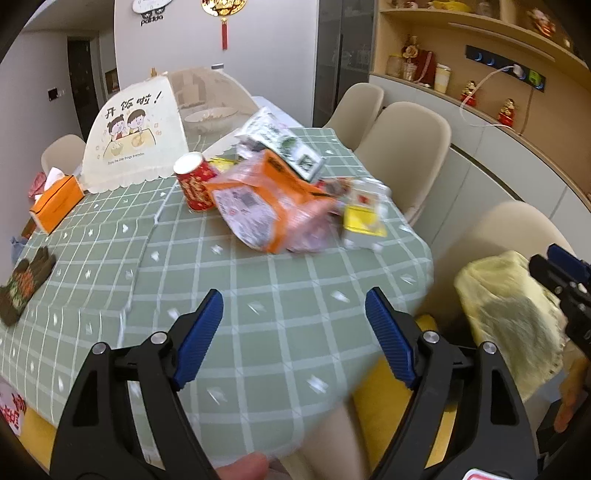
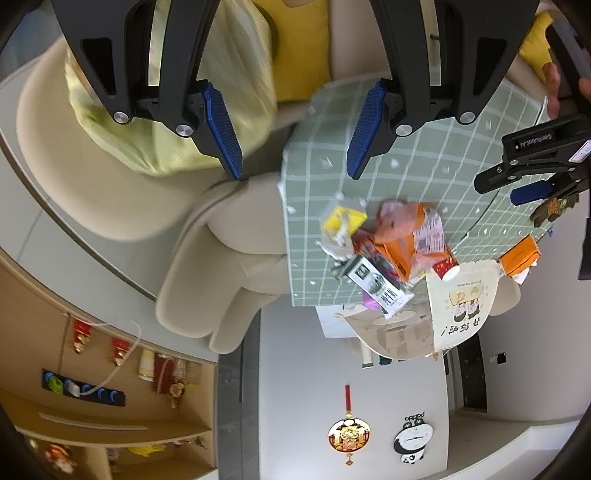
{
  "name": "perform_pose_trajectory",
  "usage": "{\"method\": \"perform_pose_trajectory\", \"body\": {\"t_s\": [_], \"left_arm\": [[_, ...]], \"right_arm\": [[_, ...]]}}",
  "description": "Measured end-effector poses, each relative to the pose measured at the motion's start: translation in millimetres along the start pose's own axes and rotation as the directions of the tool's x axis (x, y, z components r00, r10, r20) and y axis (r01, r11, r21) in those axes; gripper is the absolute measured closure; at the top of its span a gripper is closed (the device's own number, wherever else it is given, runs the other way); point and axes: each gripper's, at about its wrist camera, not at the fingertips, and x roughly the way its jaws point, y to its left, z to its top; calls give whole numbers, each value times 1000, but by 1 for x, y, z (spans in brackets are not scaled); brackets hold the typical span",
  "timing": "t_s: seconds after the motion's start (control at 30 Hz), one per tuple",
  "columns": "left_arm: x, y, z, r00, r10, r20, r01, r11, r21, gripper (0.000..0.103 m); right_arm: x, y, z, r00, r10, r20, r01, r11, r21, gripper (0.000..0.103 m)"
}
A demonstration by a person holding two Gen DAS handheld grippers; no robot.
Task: Collect trash
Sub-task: 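Grasp the orange chip bag with the left gripper while the right grasps the green milk carton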
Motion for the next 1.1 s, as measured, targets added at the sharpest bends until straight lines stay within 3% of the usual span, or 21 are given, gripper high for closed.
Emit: {"method": "perform_pose_trajectory", "body": {"t_s": [0.13, 0.23, 0.4, 0.63, 0.77, 0.8, 0.87, 0.97, 1.1], "left_arm": [[33, 51, 25, 1000, -23, -10, 23, 999, -48, 25], [65, 89, 44, 994, -85, -65, 77, 990, -115, 25], [108, 122, 71, 979, -190, -69, 176, 970, -165, 26], [175, 122, 91, 931, -325, -163, 292, 935, -200, 45], [190, 118, 93, 934, -306, -184, 269, 942, -202, 52], [194, 119, 93, 928, -319, -193, 273, 934, -230, 55], [198, 121, 93, 916, -342, -210, 282, 921, -269, 74], [196, 128, 92, 907, -368, -204, 300, 906, -300, 87], [171, 140, 93, 923, -348, -166, 287, 907, -308, 98]], "right_arm": [[35, 31, 24, 1000, -2, -12, 1, 999, -44, 47], [58, 49, 38, 999, -15, -29, 14, 998, -61, 47], [89, 65, 53, 997, -32, -71, 30, 999, -19, 47], [117, 88, 71, 989, -109, -102, 109, 994, -1, 47], [124, 88, 77, 986, -128, -107, 132, 991, 24, 47], [124, 88, 79, 986, -130, -103, 134, 991, 23, 47], [125, 86, 82, 988, -128, -90, 130, 991, 17, 47], [128, 83, 85, 992, -101, -81, 102, 995, 9, 47], [135, 79, 87, 996, -41, -77, 40, 999, -11, 47]]}}
